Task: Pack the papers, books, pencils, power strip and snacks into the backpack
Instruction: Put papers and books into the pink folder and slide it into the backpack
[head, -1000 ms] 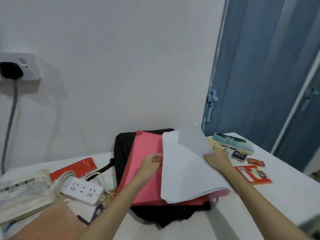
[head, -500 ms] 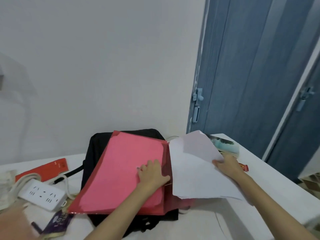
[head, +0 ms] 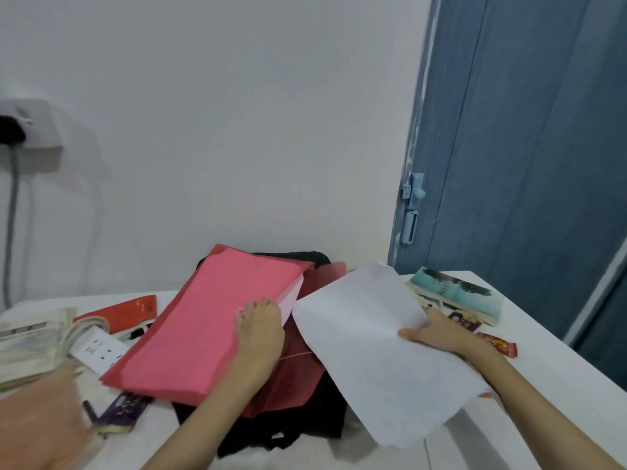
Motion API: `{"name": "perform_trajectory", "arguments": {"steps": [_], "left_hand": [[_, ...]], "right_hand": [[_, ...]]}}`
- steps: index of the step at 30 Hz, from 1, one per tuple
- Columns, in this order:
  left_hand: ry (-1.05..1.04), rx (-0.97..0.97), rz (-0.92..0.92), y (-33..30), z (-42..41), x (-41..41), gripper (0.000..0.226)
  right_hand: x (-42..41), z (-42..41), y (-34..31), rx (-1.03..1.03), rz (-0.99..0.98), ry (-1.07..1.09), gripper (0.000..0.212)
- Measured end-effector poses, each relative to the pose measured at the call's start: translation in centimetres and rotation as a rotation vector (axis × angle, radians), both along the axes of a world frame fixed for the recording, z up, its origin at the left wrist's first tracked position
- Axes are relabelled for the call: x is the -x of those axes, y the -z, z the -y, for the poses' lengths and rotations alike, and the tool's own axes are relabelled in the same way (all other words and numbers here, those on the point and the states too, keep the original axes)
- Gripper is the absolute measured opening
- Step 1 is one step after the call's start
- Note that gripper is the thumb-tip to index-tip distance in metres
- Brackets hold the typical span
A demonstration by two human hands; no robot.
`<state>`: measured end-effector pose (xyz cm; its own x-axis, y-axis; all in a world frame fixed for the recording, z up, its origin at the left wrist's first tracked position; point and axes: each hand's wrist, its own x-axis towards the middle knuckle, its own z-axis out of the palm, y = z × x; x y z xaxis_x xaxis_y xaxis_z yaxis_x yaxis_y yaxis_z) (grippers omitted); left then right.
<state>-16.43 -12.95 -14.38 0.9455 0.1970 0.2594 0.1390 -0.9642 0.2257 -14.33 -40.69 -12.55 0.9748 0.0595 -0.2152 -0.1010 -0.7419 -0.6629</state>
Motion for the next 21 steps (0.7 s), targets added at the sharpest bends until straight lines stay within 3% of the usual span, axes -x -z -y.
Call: {"name": "perform_trajectory", "arguments": {"steps": [4, 7, 10, 15, 17, 21], "left_hand": [[0.070, 0.040, 0.168, 1.6, -0.4, 0.0, 0.026], [0.155, 0.019, 0.193, 1.4, 0.0, 0.7, 0.031], [0.209, 0.038, 0.166, 0.7, 0.5, 1.4, 0.058], [0.256, -0.055, 0.209, -0.2, -0.1, 1.4, 0.052], [0.277, 0.071, 0.117, -0.5, -0.3, 1.5, 0.038], [0.227, 0.217, 0.131, -0.1, -0.4, 1.2, 0.045]], "right_hand": [[-1.1, -1.6, -0.2, 0.001, 0.006, -0.088, 0.051], [-2.3, -3.8, 0.2, -0.032, 0.031, -0.085, 0.049], [-3.7, -5.9, 1.2, -0.057, 0.071, 0.061, 0.050], [-4.0, -7.6, 3.4, -0.169, 0.095, 0.326, 0.042], [-3.9, -7.9, 3.9, -0.205, 0.094, 0.372, 0.041], [-3.8, -8.8, 4.1, -0.261, 0.089, 0.365, 0.038]]}}
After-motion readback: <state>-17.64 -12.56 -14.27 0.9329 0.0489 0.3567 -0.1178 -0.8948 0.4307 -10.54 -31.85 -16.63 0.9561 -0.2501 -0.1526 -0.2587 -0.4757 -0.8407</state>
